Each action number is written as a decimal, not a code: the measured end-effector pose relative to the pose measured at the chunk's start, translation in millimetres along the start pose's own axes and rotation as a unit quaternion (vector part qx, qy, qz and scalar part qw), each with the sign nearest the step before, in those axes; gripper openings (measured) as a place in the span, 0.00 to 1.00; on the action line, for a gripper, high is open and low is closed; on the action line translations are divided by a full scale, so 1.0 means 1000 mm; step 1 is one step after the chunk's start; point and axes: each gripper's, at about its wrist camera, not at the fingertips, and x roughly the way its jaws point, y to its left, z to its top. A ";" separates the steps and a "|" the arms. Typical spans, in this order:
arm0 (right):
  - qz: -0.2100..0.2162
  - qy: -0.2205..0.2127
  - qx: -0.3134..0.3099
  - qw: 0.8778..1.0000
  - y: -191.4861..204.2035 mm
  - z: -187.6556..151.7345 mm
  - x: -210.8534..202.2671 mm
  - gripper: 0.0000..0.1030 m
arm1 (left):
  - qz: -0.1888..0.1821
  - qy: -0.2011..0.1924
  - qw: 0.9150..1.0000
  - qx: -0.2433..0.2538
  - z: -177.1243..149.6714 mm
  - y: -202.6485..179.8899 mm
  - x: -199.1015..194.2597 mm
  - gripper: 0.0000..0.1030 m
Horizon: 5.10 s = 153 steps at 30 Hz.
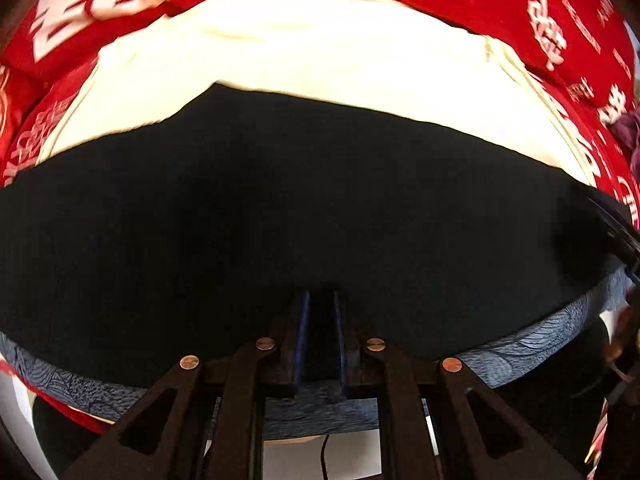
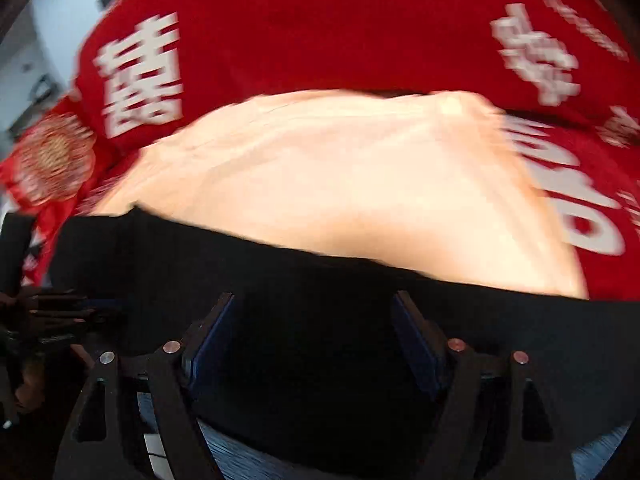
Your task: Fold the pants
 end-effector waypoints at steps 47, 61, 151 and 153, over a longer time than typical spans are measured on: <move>-0.067 -0.079 0.333 0.937 -0.210 -0.131 -0.119 0.00 | -0.015 0.007 0.991 0.132 0.000 -0.124 0.007 0.13; -0.009 -0.013 -0.027 1.000 0.009 -0.035 -0.053 0.91 | -0.014 -0.020 0.996 0.082 0.007 -0.094 -0.009 0.13; 0.161 -0.115 0.388 0.901 -0.183 -0.133 -0.093 0.88 | 0.001 -0.020 0.992 0.124 0.020 -0.129 0.012 0.98; 0.154 -0.086 0.388 0.904 -0.184 -0.130 -0.082 0.69 | 0.005 -0.021 0.992 0.123 0.021 -0.131 0.014 0.99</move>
